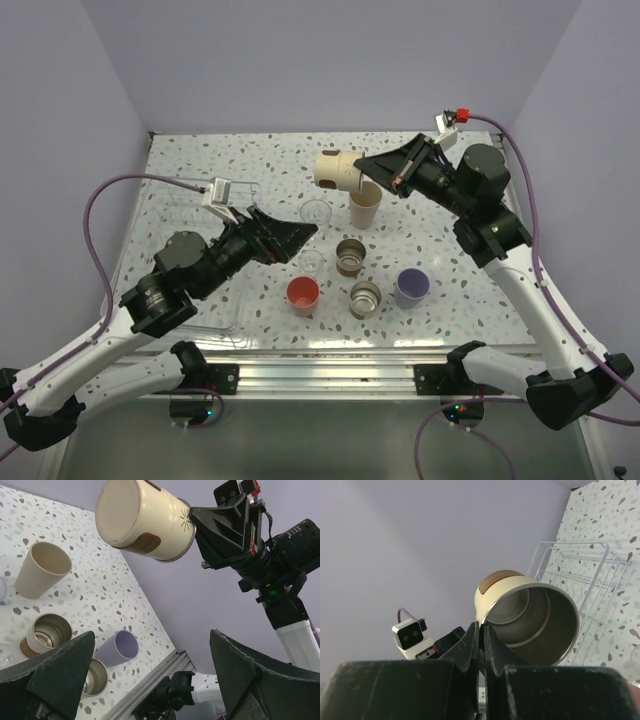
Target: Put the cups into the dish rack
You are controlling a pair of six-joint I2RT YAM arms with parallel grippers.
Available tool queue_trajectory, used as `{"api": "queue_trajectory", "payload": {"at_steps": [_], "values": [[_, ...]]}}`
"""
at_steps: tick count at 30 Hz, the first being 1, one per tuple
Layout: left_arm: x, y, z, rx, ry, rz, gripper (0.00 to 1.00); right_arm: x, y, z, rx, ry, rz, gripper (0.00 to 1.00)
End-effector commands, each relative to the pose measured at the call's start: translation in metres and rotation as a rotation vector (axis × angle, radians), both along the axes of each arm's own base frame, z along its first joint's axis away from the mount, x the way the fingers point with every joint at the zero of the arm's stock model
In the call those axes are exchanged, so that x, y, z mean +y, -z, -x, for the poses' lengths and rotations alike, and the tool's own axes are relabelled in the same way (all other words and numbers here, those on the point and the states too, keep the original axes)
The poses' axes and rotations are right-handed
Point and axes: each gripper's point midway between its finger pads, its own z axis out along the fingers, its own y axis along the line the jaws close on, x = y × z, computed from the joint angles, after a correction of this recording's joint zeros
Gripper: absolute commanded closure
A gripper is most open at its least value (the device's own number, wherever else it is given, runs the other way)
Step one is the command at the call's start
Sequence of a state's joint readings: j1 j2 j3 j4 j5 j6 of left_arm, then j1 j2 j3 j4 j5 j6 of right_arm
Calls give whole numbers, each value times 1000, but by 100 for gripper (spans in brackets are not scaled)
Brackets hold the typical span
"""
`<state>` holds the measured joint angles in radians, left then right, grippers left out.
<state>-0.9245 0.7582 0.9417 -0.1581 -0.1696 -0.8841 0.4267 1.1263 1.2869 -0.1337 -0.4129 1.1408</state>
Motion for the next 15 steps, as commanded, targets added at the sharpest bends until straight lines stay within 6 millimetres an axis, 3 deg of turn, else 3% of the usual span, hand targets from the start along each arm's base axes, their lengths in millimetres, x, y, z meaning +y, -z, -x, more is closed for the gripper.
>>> {"api": "queue_trajectory", "payload": {"at_steps": [1,2,4,15], "values": [[-7,-10,-16,-80,-14,23,0,6,-15,-1,-24,-29,-88,100],[-7,-18,-19,-110,10,54,0,6,-16,-1,-33,-31,-104,100],[-2,-10,-37,-98,13,67,0,5,-16,-2,-33,-19,-115,100],[-2,-27,-60,-161,132,161,0,10,-19,-7,-10,-52,-251,100]]}}
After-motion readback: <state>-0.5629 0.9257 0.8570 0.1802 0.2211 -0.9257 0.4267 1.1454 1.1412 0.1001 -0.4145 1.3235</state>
